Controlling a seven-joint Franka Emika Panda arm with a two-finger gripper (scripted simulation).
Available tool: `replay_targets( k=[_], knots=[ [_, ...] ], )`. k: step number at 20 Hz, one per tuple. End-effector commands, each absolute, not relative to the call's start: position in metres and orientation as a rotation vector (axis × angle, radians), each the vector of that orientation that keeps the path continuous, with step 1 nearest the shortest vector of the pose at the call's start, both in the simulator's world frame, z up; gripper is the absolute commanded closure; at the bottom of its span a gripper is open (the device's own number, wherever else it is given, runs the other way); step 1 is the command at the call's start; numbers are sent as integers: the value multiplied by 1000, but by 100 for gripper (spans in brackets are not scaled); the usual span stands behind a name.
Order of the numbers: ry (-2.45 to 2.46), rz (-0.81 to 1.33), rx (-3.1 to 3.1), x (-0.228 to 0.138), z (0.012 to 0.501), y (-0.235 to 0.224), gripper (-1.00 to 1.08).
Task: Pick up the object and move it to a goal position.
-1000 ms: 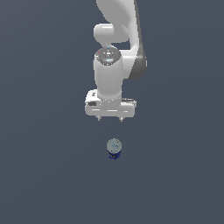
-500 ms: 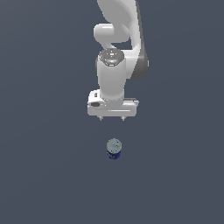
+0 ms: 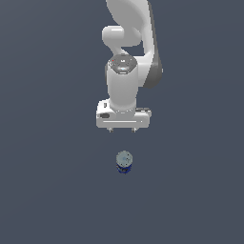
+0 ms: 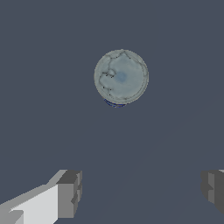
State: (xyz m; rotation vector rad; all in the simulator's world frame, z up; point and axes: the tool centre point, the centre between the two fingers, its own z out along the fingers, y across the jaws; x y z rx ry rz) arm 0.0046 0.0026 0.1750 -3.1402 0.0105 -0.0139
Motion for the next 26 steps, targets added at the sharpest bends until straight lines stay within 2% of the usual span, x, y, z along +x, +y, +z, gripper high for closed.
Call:
replay_targets(
  k=[1, 17, 26],
  knots=[
    [-7, -13, -3141, 10, 173, 3, -92],
    [-232, -3, -3135, 77, 139, 9, -92],
    [-303, 0, -3127, 96, 126, 10, -92]
  ],
)
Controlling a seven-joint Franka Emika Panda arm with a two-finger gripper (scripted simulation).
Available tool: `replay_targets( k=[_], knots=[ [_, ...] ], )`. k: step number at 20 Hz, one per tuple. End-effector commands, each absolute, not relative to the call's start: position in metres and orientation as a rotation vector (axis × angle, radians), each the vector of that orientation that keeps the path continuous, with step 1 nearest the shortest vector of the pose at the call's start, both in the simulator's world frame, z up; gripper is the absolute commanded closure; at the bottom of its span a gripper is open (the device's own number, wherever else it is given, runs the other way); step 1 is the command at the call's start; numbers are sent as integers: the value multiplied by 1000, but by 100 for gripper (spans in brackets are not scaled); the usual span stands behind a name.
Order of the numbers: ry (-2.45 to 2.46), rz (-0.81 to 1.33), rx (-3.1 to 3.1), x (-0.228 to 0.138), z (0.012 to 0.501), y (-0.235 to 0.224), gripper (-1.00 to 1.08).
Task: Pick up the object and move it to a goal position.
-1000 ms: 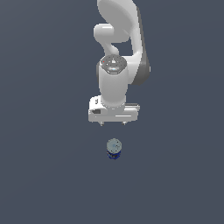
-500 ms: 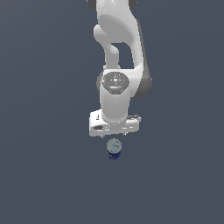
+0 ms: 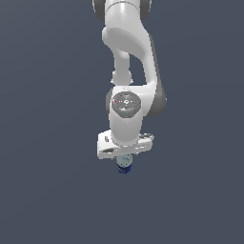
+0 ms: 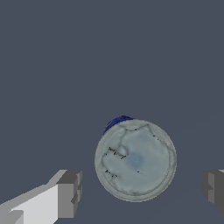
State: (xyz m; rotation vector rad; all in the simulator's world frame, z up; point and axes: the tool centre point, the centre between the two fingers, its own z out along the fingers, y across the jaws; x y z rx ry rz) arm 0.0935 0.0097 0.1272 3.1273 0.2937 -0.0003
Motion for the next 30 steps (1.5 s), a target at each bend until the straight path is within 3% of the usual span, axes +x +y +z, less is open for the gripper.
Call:
replay_targets(
  k=[1, 24, 25, 30],
  knots=[
    [306, 0, 3127, 97, 125, 10, -92],
    [310, 0, 3126, 98, 74, 10, -92],
    [310, 0, 3126, 98, 74, 10, 108],
    [310, 0, 3126, 98, 74, 10, 108]
  ],
)
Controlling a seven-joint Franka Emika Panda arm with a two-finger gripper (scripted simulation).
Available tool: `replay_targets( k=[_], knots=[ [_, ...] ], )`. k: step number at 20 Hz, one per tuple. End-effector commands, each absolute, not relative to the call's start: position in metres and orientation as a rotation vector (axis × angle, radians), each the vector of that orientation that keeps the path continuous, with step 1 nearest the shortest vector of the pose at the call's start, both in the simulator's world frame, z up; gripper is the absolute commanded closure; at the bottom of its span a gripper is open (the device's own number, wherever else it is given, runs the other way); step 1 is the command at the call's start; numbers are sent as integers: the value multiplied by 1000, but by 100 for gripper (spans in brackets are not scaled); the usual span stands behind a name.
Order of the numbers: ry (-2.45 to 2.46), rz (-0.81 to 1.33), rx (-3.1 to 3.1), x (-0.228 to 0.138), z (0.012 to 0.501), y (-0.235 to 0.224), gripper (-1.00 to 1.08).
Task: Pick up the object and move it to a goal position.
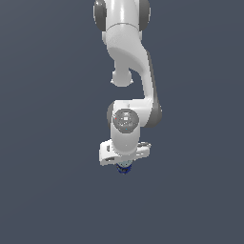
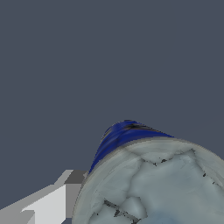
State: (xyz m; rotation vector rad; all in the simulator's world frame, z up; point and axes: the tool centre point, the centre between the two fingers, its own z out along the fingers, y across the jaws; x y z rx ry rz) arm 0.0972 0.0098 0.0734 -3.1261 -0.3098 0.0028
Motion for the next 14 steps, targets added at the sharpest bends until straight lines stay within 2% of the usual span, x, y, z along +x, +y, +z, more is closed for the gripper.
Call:
replay_targets(
  k=[1, 14],
  knots=[
    [-310, 0, -3126, 98, 74, 10, 108],
    [-310, 3, -3126, 89, 89, 20, 108]
  ],
)
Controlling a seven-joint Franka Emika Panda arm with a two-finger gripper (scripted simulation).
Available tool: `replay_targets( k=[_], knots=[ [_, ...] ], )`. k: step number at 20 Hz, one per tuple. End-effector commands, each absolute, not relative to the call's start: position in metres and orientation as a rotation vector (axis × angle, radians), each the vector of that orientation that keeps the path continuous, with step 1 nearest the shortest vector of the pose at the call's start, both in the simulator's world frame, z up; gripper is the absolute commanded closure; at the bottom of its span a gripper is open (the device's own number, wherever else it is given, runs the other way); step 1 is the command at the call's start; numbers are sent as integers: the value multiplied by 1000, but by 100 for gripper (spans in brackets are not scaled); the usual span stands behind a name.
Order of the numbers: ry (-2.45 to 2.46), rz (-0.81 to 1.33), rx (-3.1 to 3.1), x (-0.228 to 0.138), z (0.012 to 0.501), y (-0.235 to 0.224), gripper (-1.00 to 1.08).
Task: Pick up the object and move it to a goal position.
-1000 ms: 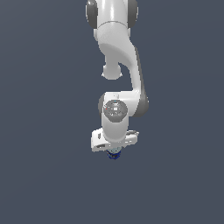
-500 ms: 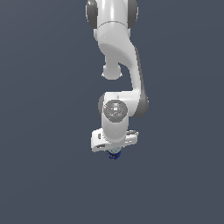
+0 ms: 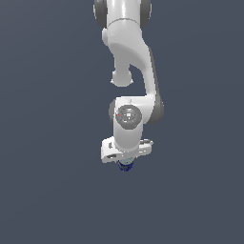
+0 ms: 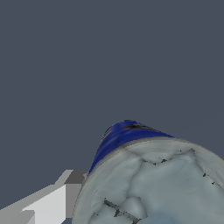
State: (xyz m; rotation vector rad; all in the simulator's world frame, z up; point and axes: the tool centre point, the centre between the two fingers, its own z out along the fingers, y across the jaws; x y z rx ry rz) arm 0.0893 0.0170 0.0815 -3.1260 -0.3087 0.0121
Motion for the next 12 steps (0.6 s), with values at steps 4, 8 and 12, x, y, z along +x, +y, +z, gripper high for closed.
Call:
replay_targets(
  k=[4, 8, 12],
  knots=[
    [-310, 3, -3126, 79, 107, 33, 108],
    [-310, 2, -3127, 66, 133, 50, 108],
    [-311, 2, -3127, 48, 168, 74, 108]
  ],
)
